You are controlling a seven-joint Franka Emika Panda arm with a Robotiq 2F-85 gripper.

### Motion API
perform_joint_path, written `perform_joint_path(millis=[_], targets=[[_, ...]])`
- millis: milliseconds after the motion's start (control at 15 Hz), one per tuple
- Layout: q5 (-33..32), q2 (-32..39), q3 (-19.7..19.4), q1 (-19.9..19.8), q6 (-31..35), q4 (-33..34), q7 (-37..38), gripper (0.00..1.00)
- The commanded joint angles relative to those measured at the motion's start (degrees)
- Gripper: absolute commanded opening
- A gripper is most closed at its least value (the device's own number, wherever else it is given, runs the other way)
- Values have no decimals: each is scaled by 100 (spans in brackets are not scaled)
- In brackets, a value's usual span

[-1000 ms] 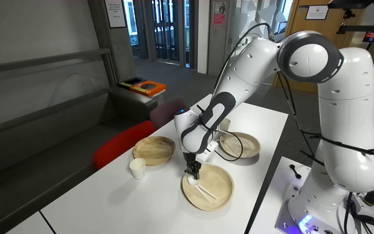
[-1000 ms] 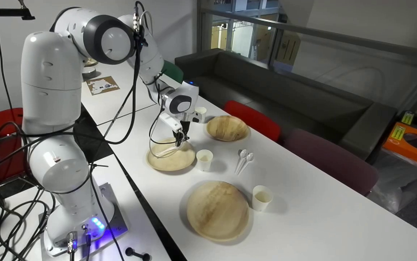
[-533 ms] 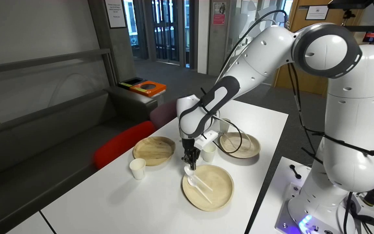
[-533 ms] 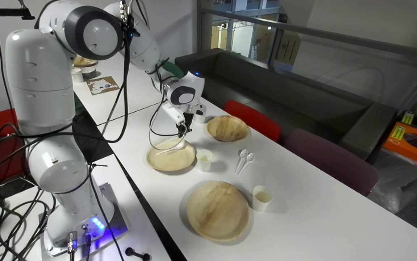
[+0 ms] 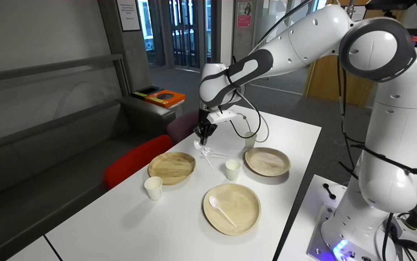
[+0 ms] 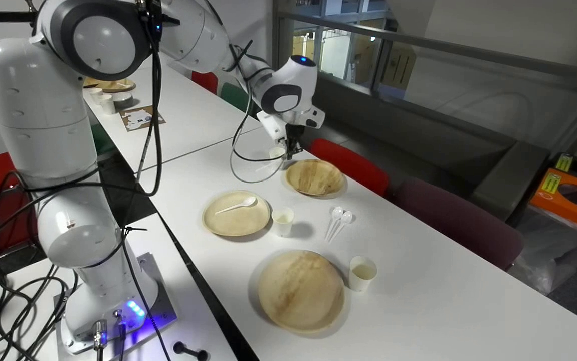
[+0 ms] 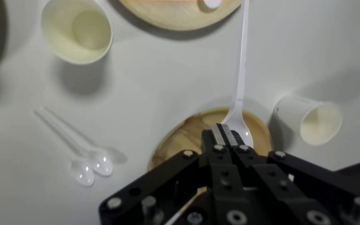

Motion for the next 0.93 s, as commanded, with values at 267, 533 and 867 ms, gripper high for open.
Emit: perform_joint_path(millis=[267,533,867], targets=[[-2090,1299,-678,130,43,2626,1972,0],[-3128,2231,-1238,341,-620,3945,2652,0],[-3571,3445,-1554,309,-2106,5434,2260,0]])
